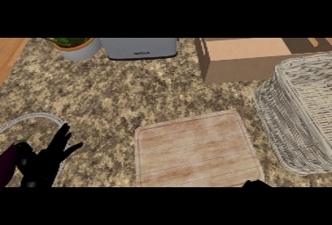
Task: Pick the bell pepper from the cutting board and place it in the basket
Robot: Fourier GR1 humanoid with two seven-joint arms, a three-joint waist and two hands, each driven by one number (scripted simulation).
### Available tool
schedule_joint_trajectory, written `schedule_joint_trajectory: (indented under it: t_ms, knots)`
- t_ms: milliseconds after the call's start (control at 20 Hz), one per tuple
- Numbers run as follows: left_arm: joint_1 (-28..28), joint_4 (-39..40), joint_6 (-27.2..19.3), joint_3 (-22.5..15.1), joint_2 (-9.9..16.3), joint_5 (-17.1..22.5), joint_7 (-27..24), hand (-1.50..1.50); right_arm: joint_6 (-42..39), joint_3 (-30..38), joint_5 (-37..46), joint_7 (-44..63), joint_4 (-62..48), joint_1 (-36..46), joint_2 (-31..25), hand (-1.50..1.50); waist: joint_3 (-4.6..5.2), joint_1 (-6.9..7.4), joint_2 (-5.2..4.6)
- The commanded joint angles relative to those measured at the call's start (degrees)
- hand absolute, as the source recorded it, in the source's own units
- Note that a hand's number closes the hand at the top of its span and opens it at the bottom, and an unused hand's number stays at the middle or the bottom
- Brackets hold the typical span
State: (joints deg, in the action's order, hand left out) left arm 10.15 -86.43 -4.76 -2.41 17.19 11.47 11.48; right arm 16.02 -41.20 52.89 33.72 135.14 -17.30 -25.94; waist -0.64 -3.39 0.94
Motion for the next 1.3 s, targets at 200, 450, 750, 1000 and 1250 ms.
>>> schedule_joint_trajectory:
  t_ms: [200,450,750,1000,1250]
  knots:
    - [2.6,3.1,-0.7,-2.0,-1.1,-1.8,1.4,0.0,-1.2,11.1,-5.6,7.7,19.4,-1.1,-1.6,1.5,0.77,0.28,-0.58]
    - [1.4,2.0,-0.4,-2.0,-0.4,-1.8,2.6,0.0,-3.0,19.2,-10.0,11.6,18.3,5.0,-0.9,1.5,0.78,0.64,-0.67]
    - [0.5,1.9,-0.3,-1.9,-0.5,-1.5,3.4,0.0,-6.7,28.1,-15.4,15.8,13.8,11.4,-1.0,1.5,0.72,0.83,-0.77]
    - [0.4,2.0,0.6,-1.3,0.5,-1.1,3.7,0.0,-11.1,36.4,-20.4,15.6,7.9,17.3,-2.9,1.5,0.6,1.56,-0.87]
    - [1.5,2.0,0.0,-2.5,-0.5,-2.2,3.0,0.0,-14.9,45.1,-28.1,13.3,-0.3,23.4,-4.1,1.5,0.51,2.32,-0.92]
